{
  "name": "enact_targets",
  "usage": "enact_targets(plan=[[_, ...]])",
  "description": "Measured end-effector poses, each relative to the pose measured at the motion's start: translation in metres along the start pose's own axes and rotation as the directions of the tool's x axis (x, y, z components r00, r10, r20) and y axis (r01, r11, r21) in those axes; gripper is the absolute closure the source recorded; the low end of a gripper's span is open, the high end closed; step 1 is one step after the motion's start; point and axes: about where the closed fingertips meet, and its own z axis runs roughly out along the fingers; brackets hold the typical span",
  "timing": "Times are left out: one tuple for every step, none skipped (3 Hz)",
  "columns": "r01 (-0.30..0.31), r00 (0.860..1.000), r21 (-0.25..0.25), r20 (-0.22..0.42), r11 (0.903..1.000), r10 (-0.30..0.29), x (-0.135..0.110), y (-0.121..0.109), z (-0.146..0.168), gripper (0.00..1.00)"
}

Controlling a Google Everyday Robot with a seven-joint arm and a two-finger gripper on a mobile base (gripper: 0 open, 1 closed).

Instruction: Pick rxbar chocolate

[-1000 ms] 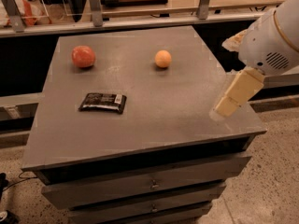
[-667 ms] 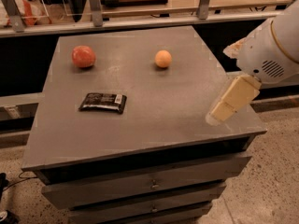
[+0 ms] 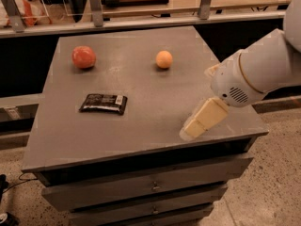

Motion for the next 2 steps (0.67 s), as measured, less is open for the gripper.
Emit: enact_targets(plan=[[0.01,0.997,-0.025,0.08,0.9996,-0.008,-0.008,0.012,0.027,0.0],[0.025,0.991,-0.024,0.131,0.9994,-0.022,-0.022,0.022,0.05,0.0]])
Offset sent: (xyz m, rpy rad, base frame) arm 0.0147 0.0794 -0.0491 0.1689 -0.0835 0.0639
